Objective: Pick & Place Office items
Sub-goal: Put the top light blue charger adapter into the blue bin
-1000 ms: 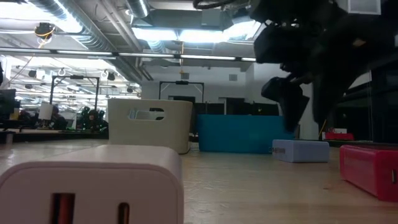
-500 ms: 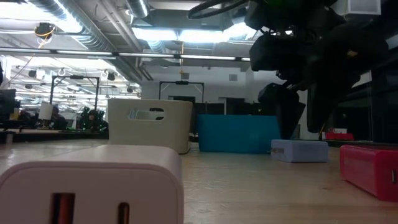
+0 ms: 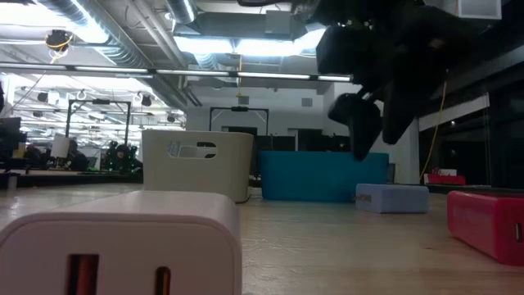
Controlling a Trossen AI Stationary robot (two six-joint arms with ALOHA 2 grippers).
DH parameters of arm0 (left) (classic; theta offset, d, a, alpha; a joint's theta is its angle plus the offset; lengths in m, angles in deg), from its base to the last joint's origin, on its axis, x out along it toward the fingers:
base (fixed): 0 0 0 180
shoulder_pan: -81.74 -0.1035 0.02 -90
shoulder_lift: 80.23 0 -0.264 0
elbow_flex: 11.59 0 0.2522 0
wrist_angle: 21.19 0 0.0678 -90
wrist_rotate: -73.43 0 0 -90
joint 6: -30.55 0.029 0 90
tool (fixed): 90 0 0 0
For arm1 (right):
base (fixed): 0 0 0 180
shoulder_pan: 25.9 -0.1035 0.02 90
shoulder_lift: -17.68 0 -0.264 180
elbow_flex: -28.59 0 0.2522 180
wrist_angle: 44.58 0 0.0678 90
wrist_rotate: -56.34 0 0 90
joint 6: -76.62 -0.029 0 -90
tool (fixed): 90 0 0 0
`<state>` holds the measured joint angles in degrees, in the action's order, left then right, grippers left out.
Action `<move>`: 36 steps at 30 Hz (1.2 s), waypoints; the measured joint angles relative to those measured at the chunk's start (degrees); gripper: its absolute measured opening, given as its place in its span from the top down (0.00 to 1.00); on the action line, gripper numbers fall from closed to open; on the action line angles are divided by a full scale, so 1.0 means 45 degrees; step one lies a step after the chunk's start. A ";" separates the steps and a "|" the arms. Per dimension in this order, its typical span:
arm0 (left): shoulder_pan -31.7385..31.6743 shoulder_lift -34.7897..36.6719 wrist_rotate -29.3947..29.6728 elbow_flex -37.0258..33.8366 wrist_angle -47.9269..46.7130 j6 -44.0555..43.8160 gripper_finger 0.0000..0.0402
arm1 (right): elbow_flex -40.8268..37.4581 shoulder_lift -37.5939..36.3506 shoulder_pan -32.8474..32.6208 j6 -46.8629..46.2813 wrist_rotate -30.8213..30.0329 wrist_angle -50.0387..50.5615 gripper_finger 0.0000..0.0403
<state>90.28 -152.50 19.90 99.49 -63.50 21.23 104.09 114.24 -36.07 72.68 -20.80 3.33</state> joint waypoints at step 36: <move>0.0000 0.0000 -0.0015 0.0000 -0.0436 0.0010 0.22 | -0.1300 0.1015 0.0203 -0.0364 0.0601 -0.1029 0.30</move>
<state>90.28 -152.50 19.84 99.49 -65.46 21.27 98.24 118.80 -35.15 71.04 -18.09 -1.30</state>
